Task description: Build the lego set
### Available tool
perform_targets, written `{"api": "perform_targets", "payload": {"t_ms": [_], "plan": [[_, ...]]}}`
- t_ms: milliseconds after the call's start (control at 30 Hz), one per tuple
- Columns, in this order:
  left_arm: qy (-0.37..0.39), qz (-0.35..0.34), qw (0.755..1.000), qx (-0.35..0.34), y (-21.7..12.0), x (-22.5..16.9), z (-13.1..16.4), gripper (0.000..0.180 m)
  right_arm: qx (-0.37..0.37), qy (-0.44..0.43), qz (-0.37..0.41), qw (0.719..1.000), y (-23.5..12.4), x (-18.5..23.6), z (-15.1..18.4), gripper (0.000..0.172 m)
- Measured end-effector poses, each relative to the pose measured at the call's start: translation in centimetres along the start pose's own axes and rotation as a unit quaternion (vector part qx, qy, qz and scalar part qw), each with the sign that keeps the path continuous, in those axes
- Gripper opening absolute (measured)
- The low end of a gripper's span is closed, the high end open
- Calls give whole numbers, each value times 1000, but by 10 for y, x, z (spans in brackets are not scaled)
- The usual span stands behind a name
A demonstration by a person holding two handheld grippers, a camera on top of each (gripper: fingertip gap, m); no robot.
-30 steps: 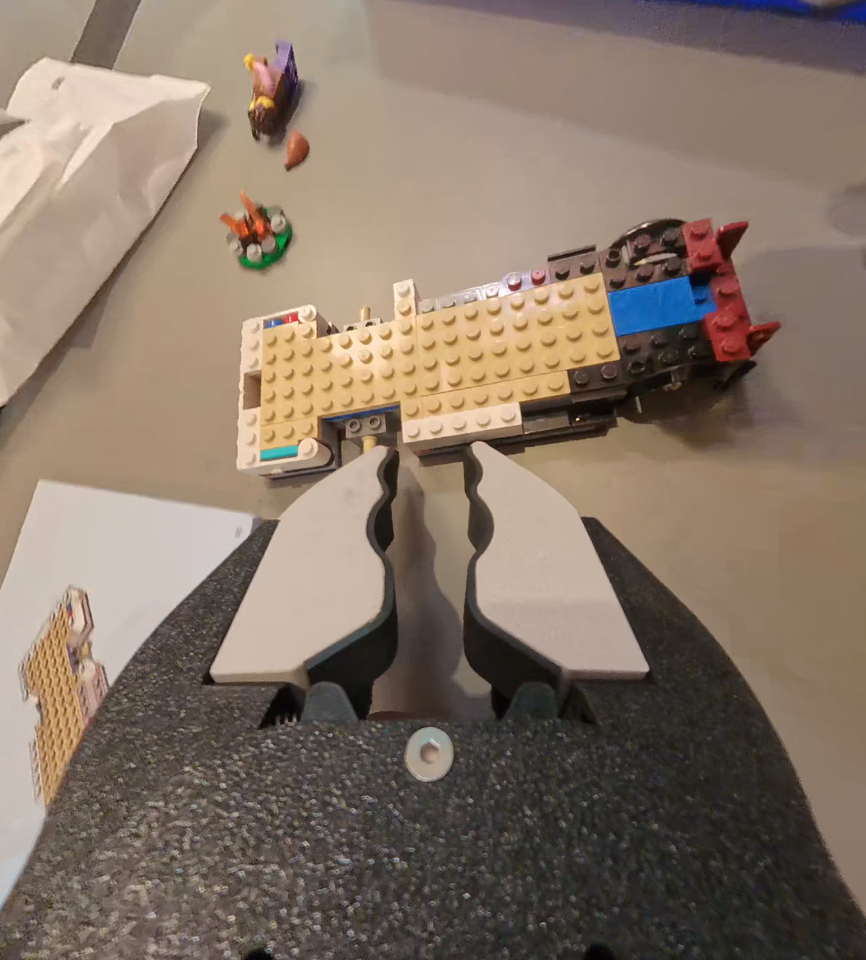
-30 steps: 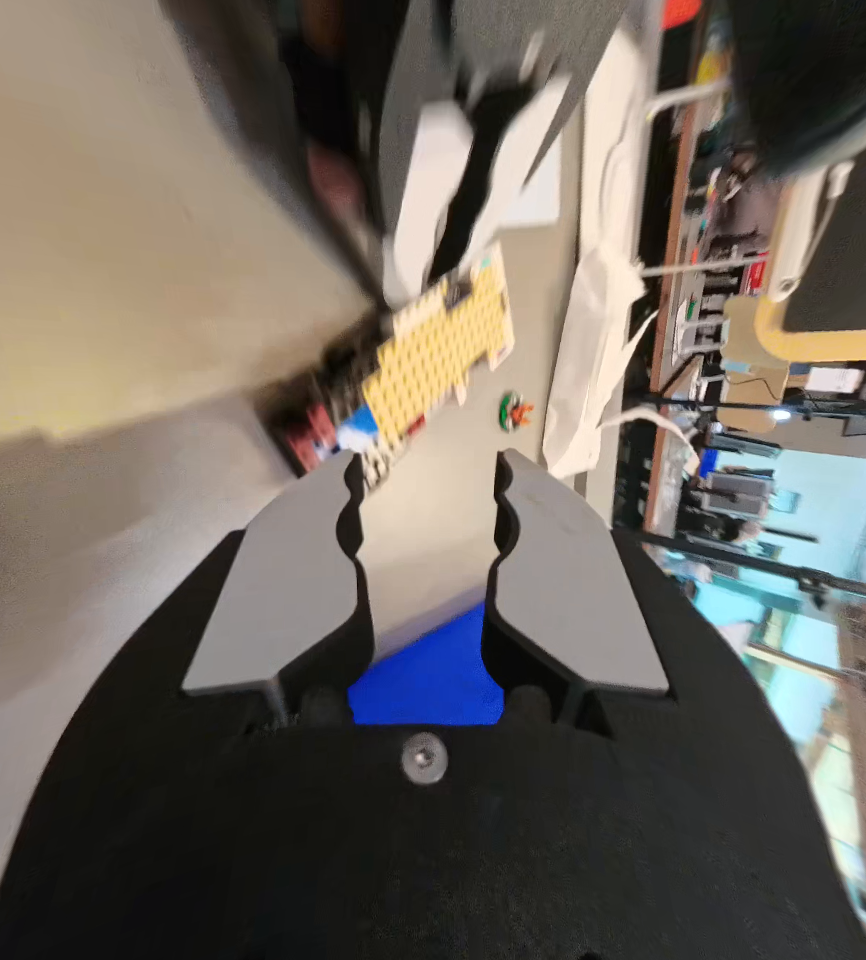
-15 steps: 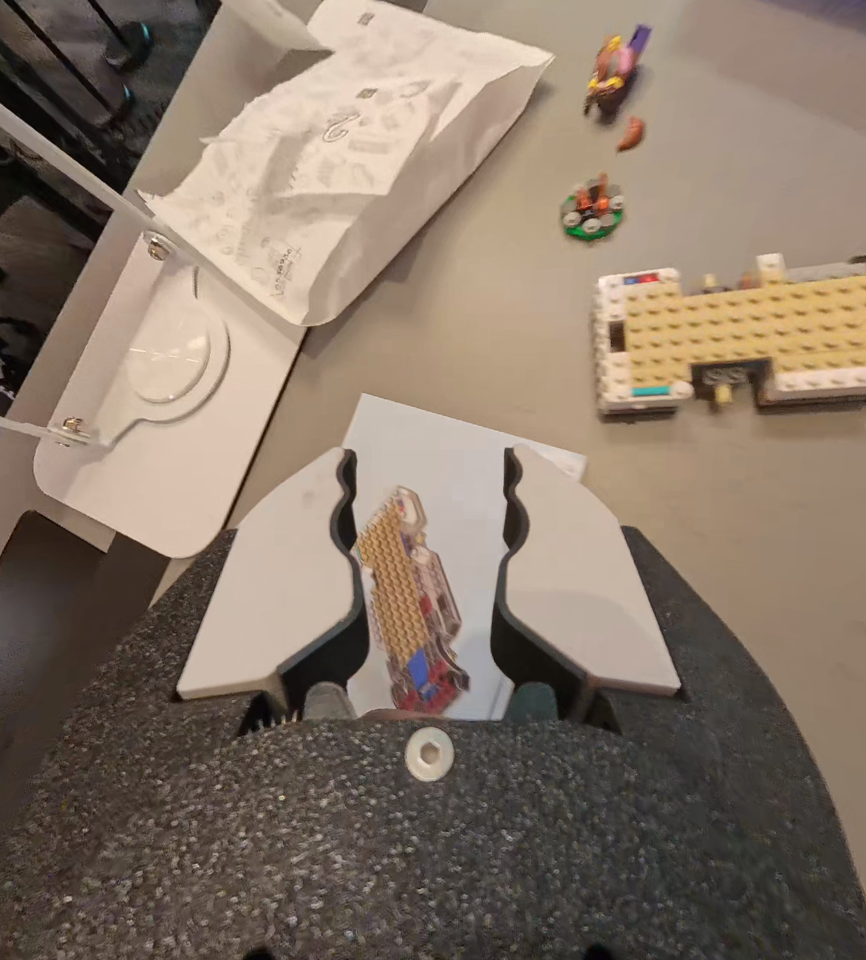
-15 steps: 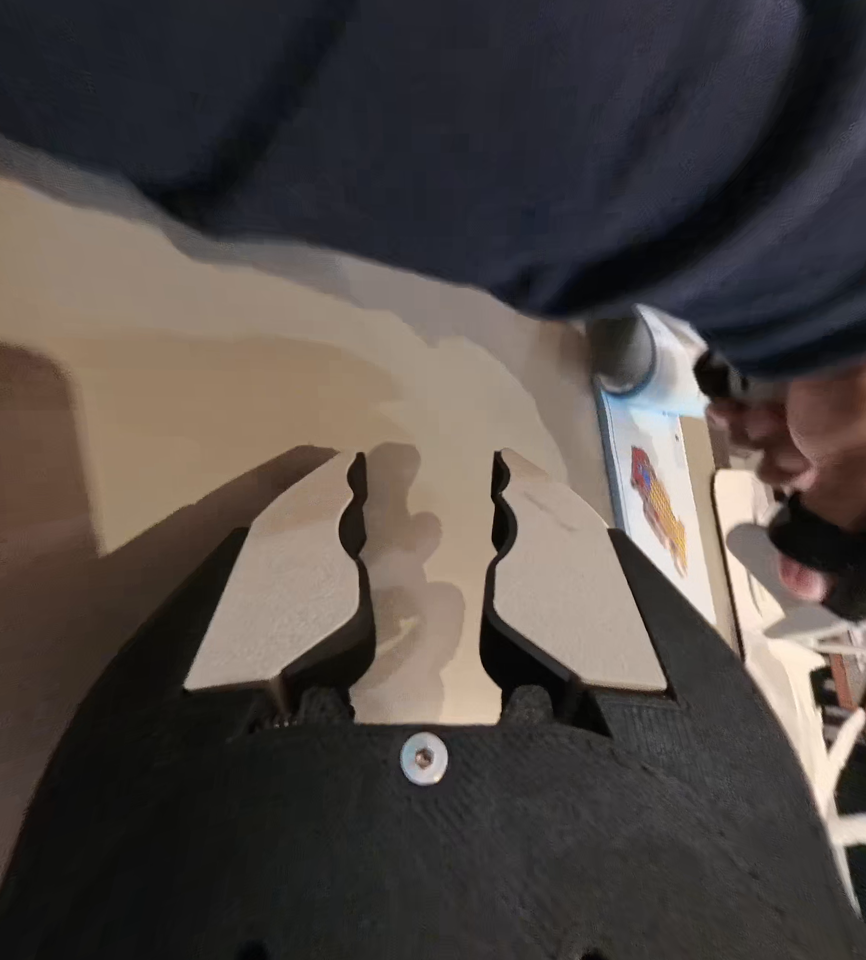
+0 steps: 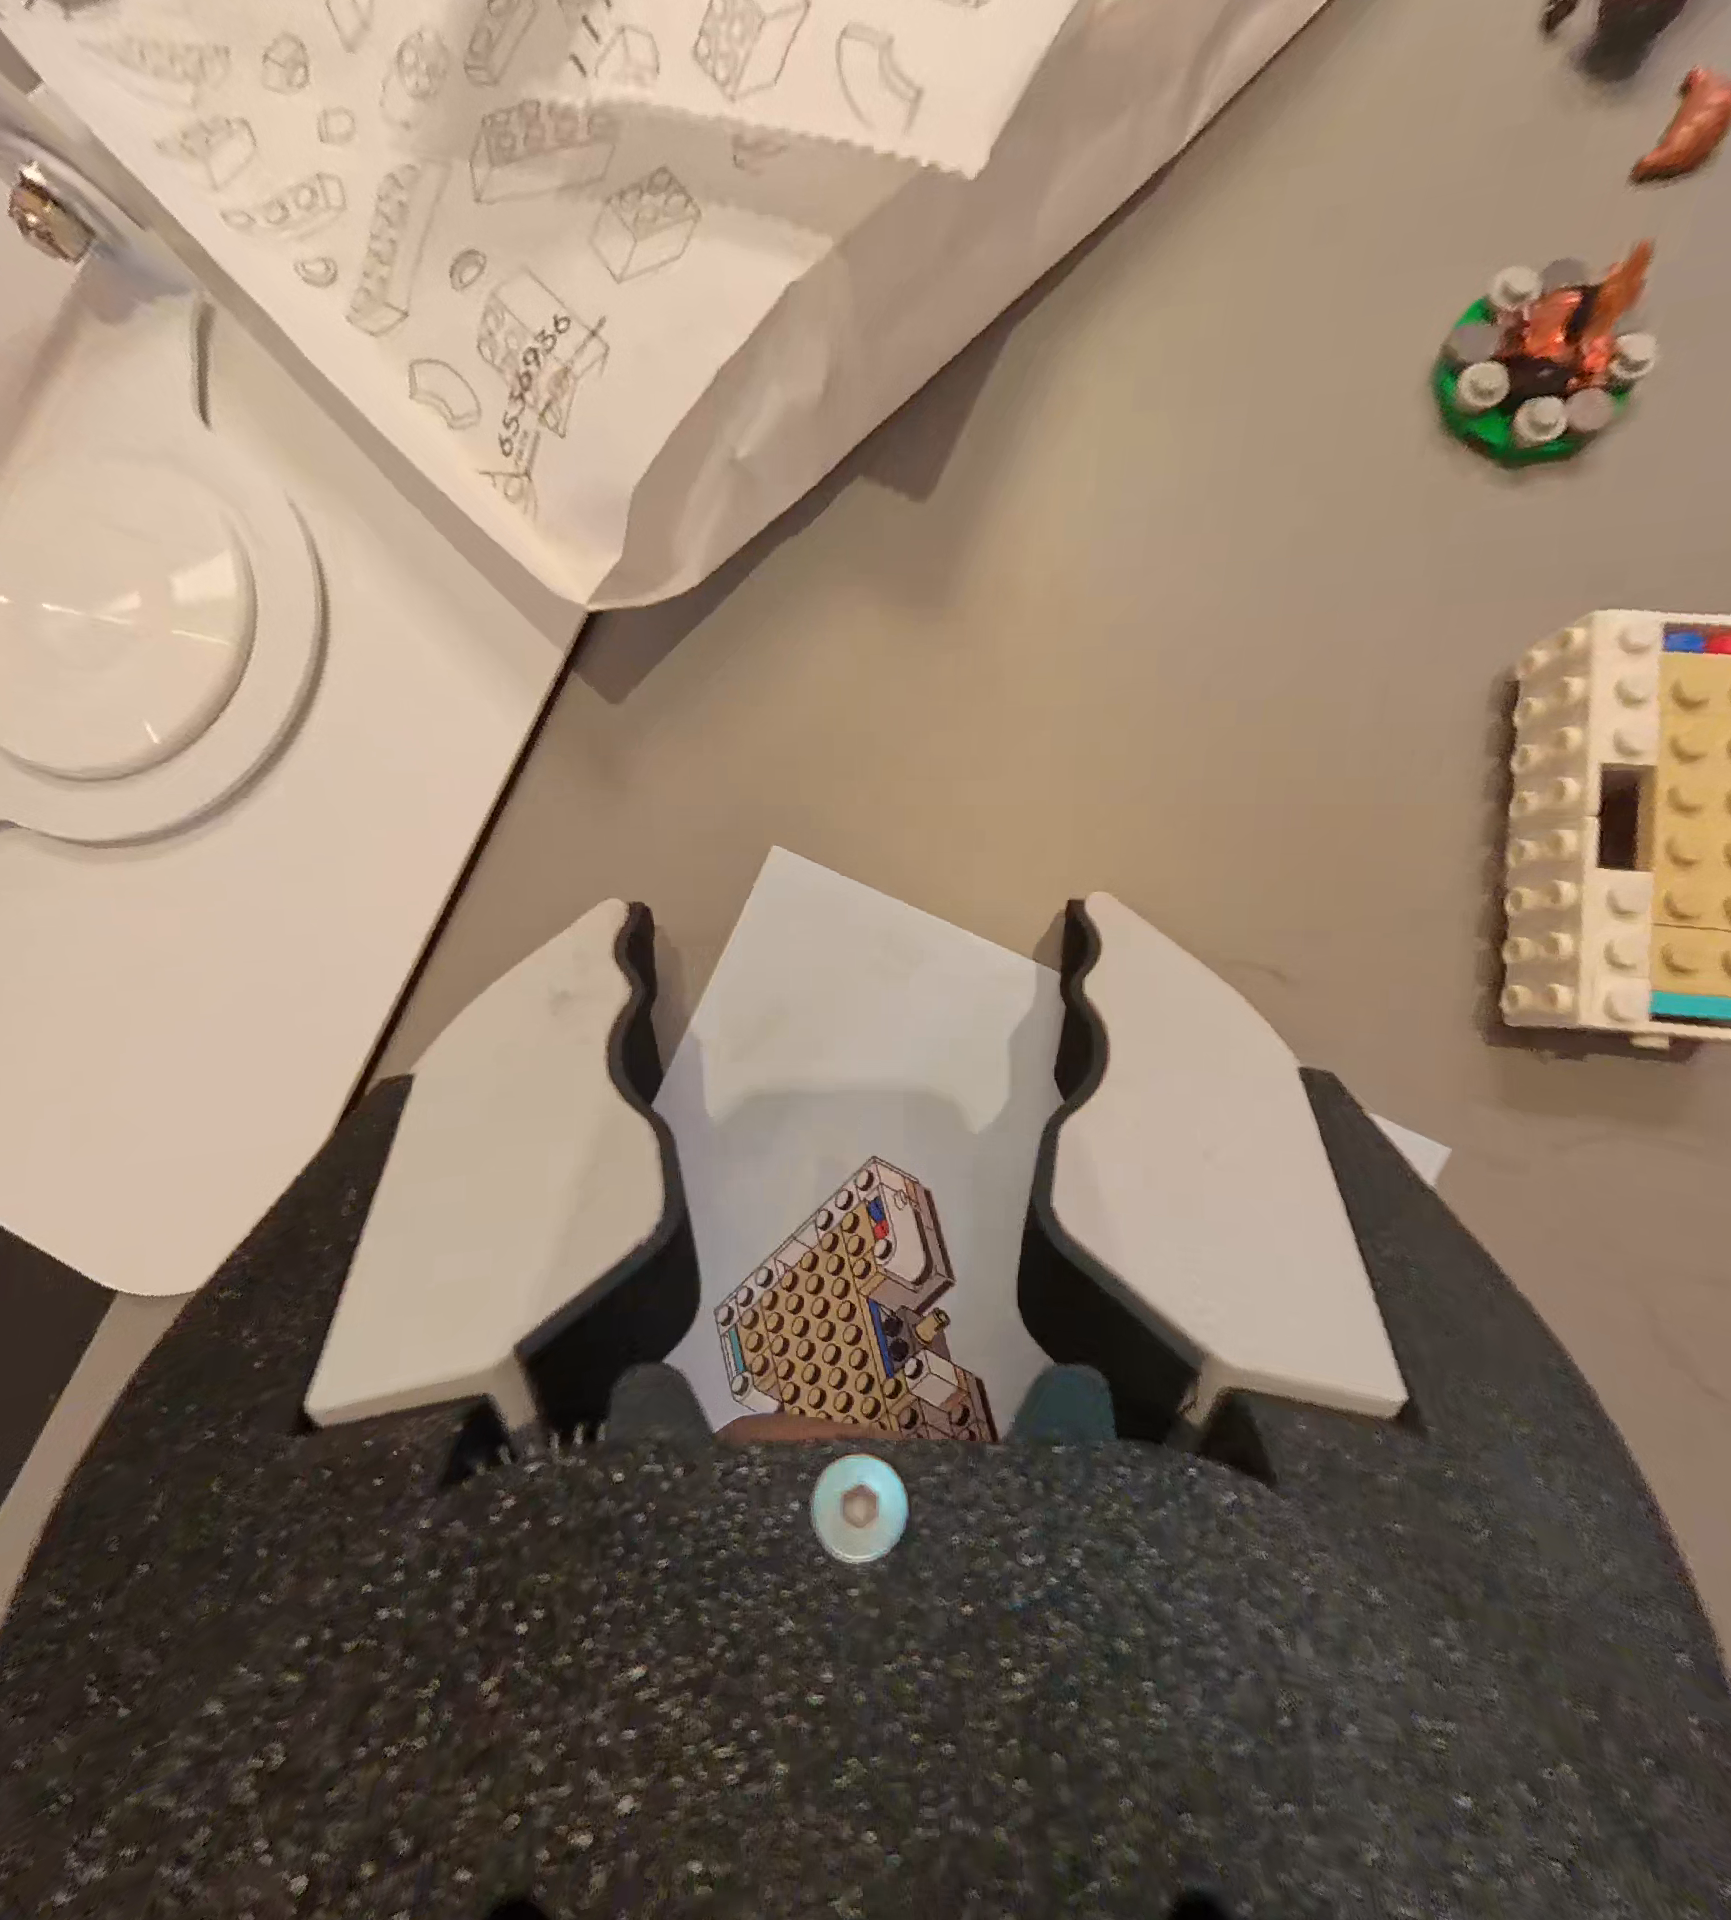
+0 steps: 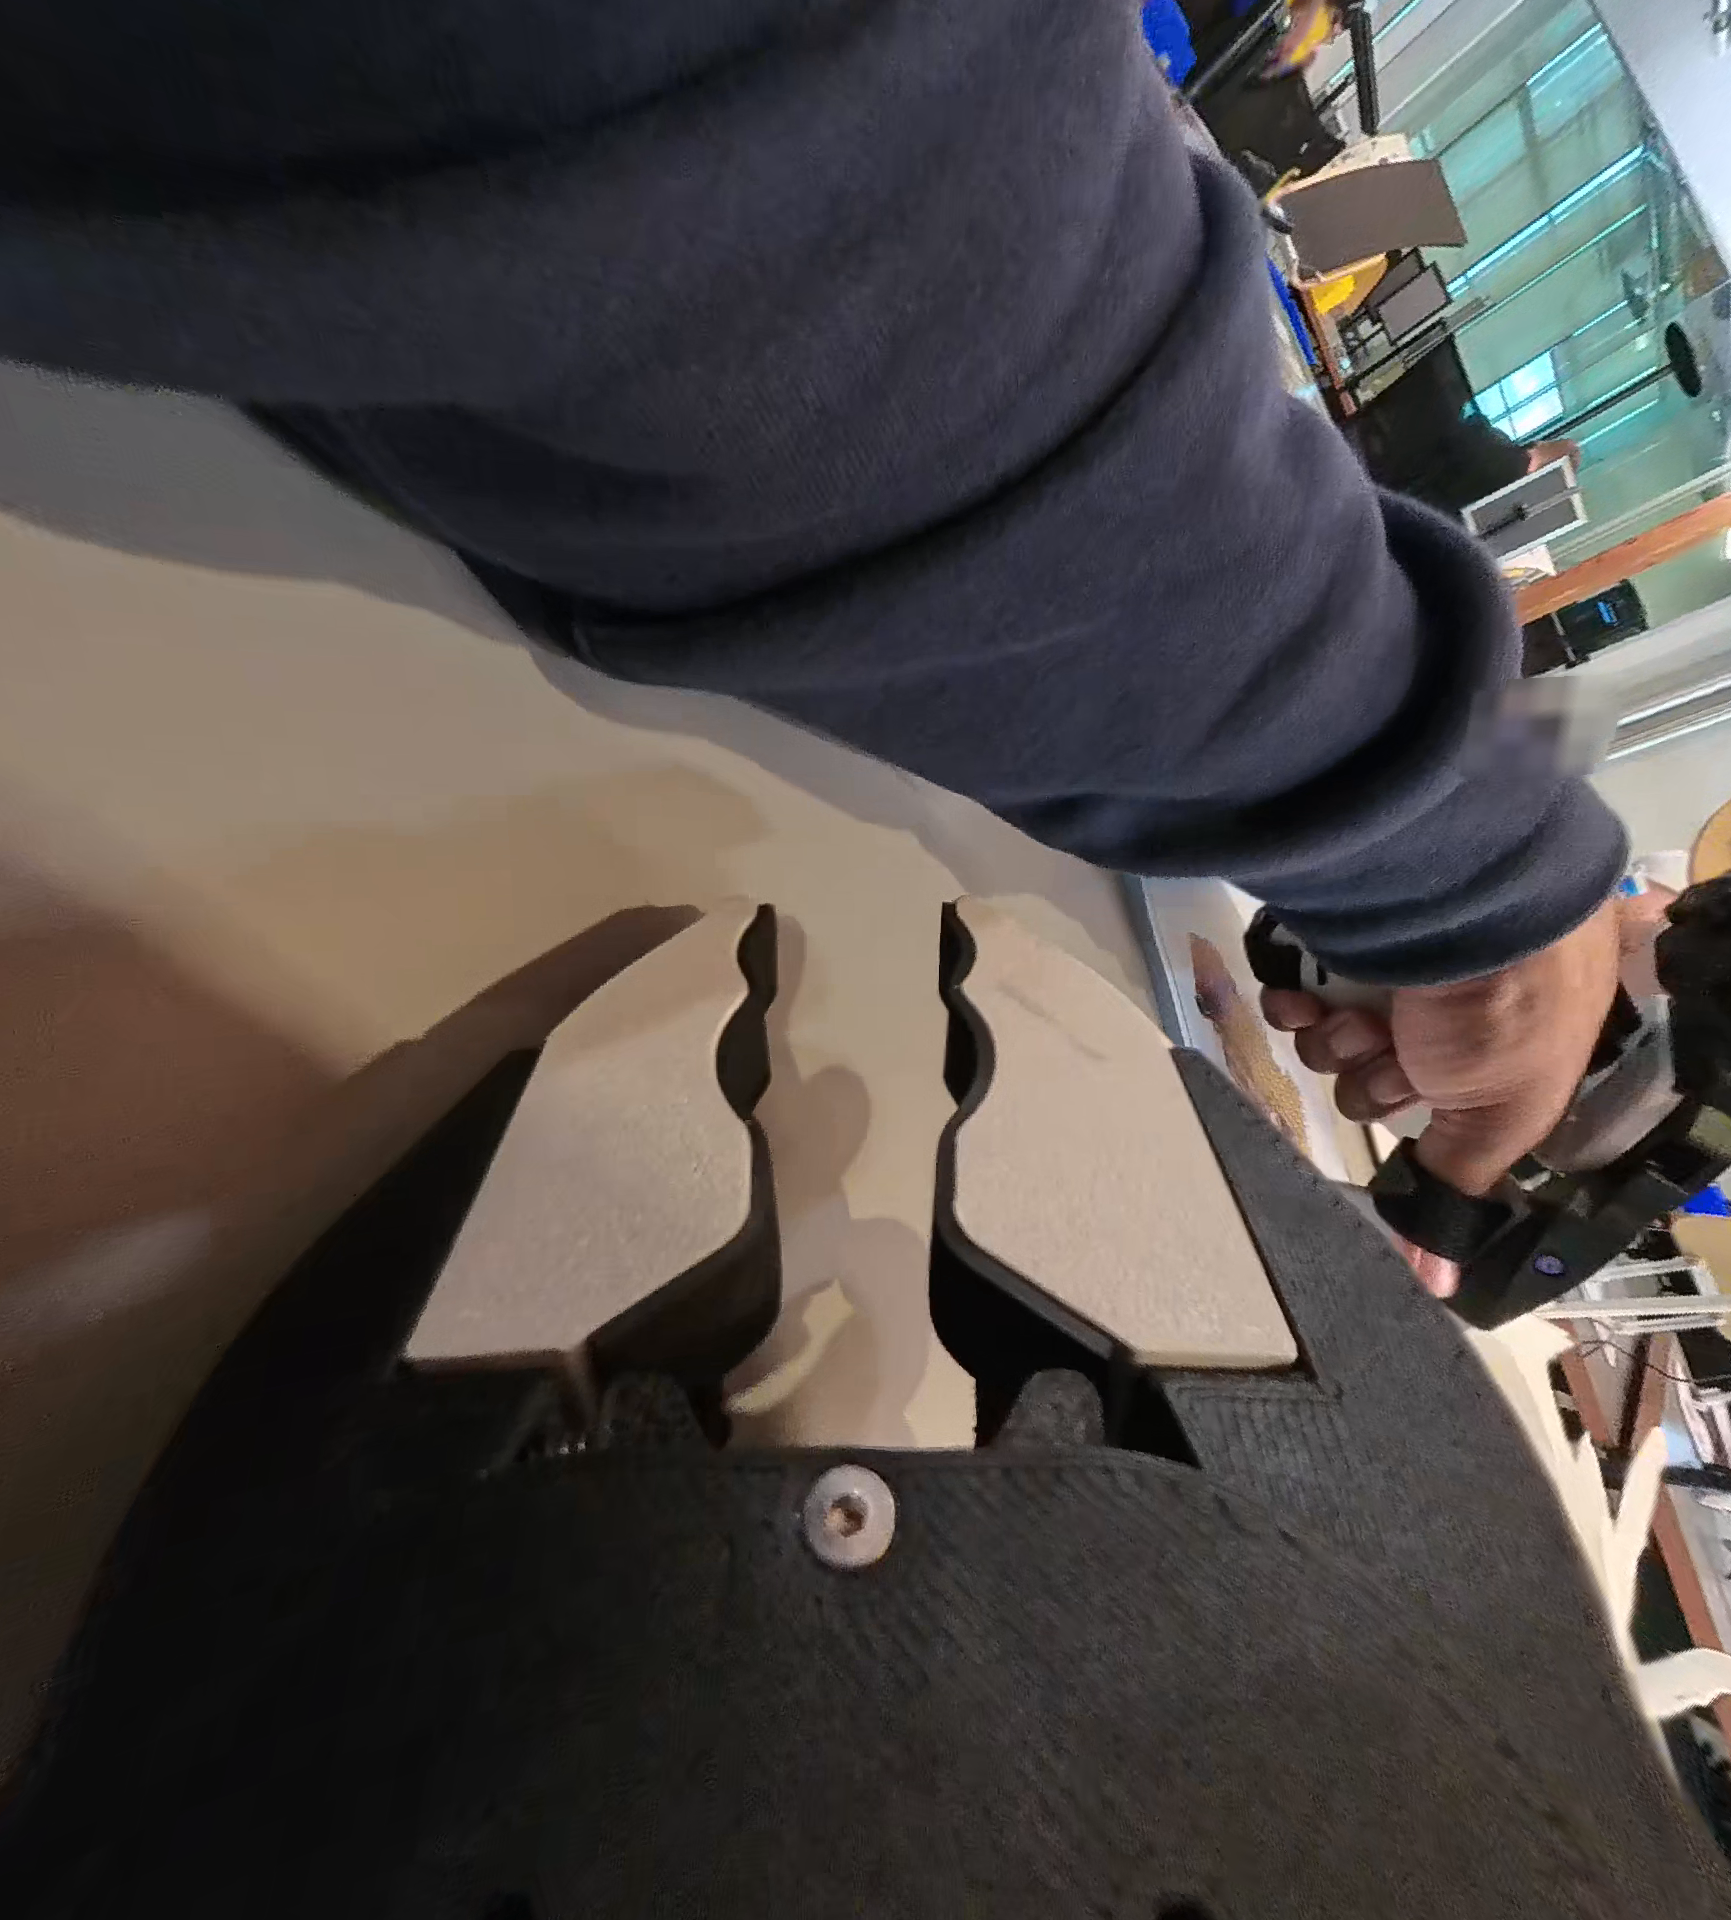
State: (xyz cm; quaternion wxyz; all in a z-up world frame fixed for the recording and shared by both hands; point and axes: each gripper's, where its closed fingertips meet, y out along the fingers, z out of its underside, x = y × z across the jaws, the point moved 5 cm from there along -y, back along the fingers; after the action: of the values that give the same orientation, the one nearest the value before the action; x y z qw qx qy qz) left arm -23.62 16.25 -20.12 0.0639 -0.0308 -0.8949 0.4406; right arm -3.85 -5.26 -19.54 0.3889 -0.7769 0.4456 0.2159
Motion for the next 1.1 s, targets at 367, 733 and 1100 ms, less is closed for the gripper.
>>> {"api": "perform_targets", "payload": {"t_ms": [367, 733, 1100], "plan": [[-8, 26, 1000, 6, 0, -9, 4, 72, 0, -25, 21, 999, 1, 0, 2, 25], [-10, 33, 999, -1, -7, -8, 3, 69, -2, -34, 28, 999, 1, -1, 2, 24], [30, 21, 999, 8, -21, 1, 8, 45, 1, -33, 31, 999, 1, -2, 3, 25]]}}
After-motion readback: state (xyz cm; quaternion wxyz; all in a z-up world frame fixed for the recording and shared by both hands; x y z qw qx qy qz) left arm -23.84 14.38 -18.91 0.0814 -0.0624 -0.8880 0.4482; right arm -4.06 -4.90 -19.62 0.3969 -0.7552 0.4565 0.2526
